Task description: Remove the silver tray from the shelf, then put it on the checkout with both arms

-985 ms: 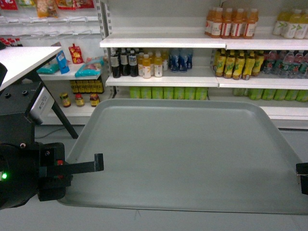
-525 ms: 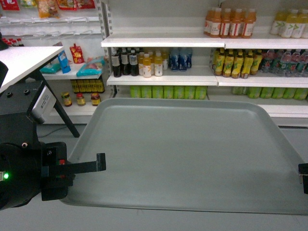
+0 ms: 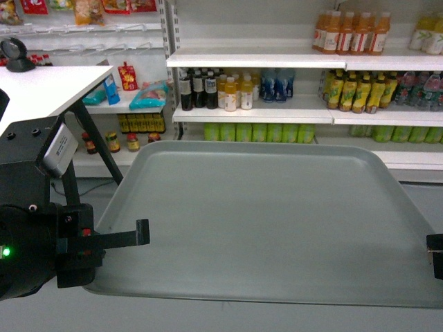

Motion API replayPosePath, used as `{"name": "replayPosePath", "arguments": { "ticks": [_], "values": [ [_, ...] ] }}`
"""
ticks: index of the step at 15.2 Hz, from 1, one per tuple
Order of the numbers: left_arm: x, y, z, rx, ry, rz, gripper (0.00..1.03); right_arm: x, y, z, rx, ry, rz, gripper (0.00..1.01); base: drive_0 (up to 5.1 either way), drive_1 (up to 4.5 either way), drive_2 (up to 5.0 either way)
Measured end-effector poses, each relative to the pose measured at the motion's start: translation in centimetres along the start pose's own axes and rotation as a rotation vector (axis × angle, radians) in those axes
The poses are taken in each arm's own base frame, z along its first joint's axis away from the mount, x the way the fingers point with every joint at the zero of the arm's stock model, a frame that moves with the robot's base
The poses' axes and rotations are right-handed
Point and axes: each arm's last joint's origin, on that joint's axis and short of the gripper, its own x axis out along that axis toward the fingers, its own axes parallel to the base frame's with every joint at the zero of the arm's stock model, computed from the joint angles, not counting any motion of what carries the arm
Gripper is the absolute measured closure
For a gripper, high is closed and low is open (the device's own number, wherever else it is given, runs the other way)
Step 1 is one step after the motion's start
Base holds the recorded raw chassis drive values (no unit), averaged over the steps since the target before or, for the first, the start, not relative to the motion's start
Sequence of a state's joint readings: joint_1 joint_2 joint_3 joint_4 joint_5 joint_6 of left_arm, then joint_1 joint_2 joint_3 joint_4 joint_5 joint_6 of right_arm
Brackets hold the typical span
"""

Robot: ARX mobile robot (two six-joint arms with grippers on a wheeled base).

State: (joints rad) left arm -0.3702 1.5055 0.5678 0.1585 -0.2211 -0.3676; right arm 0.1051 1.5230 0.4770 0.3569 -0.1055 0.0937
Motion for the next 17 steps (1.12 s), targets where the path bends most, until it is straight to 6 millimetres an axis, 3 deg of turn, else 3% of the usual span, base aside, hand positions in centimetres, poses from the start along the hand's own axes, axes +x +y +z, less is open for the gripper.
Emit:
{"name": "replayPosePath", "arguments": {
  "ticks": [17],
  "values": [
    [0.02, 0.01, 0.01, 0.000, -0.001, 0.001, 1.01, 0.00, 0.00, 0.03, 0.000, -0.003, 0.001, 0.99, -4.8, 1.91, 3.0]
  ]
}}
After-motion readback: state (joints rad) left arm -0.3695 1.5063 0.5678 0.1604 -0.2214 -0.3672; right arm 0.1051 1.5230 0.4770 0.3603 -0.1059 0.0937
